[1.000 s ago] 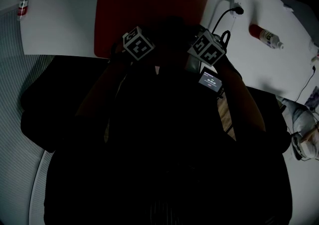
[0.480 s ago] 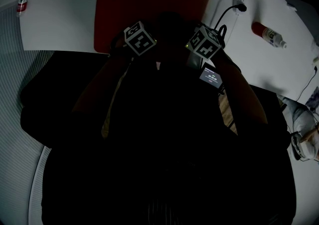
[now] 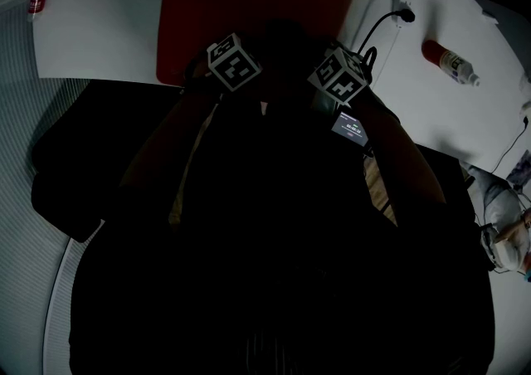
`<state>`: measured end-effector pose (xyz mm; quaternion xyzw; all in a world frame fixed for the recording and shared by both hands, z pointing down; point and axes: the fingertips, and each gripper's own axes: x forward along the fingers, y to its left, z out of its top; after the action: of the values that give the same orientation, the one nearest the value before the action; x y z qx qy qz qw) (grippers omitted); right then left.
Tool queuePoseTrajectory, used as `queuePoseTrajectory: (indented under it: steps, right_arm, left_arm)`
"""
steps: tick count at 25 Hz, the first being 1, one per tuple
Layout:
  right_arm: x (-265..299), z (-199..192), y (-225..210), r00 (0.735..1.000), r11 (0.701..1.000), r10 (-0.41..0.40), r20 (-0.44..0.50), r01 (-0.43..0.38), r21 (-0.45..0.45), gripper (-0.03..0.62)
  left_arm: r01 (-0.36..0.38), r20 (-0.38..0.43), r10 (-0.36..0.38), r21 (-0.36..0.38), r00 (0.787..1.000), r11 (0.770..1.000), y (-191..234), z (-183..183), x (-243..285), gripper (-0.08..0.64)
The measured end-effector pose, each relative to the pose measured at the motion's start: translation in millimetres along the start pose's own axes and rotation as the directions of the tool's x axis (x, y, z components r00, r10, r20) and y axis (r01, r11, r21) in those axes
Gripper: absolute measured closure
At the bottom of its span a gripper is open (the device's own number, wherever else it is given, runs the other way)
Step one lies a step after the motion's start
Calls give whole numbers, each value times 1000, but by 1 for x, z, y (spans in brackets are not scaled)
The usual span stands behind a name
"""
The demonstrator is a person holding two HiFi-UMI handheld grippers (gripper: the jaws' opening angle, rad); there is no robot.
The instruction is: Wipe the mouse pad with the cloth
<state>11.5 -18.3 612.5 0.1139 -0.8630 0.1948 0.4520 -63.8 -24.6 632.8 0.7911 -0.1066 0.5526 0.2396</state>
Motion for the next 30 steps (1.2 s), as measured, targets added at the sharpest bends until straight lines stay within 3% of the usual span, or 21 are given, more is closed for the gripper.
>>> queuePoseTrajectory:
  steps: [5, 8, 14, 16, 18, 20, 22, 27, 30]
  right_arm:
    - [13, -3, 40, 997, 990, 57, -57, -64, -125, 557]
    - [22, -6, 72, 985, 960, 123, -124, -149, -238, 557]
    - [25, -7, 65, 966, 936, 214, -146, -246, -253, 554]
    - [21, -3, 40, 977, 943, 171, -125, -199, -267, 554]
    - [9, 1, -15, 994, 969, 34, -102, -58, -241, 554]
    - [-11, 2, -82, 988, 979, -130, -85, 115, -167, 554]
    - [-29, 1, -121, 974, 975, -209, -86, 201, -93, 554]
    - [-27, -1, -118, 956, 959, -260, -136, 240, -149, 557]
    - [-11, -4, -60, 982, 973, -105, -158, 69, -219, 555]
  left_arm:
    - [2, 0, -2, -7, 1000, 1000, -2, 0, 1, 554]
    - [8, 0, -8, -9, 1000, 1000, -2, 0, 0, 554]
    - [0, 8, 0, -16, 1000, 1000, -1, 1, 0, 554]
    - [-2, 9, 2, -19, 1000, 1000, -2, 0, 0, 554]
    - [-5, 11, 5, -17, 1000, 1000, -2, 1, 0, 554]
    - [-10, 15, 10, -16, 1000, 1000, -2, 1, 0, 554]
    - [-12, 19, 12, -20, 1000, 1000, -3, 1, 0, 554]
    - [-17, 21, 18, -26, 1000, 1000, -3, 1, -1, 554]
    - [-15, 21, 16, -20, 1000, 1000, -2, 3, 0, 554]
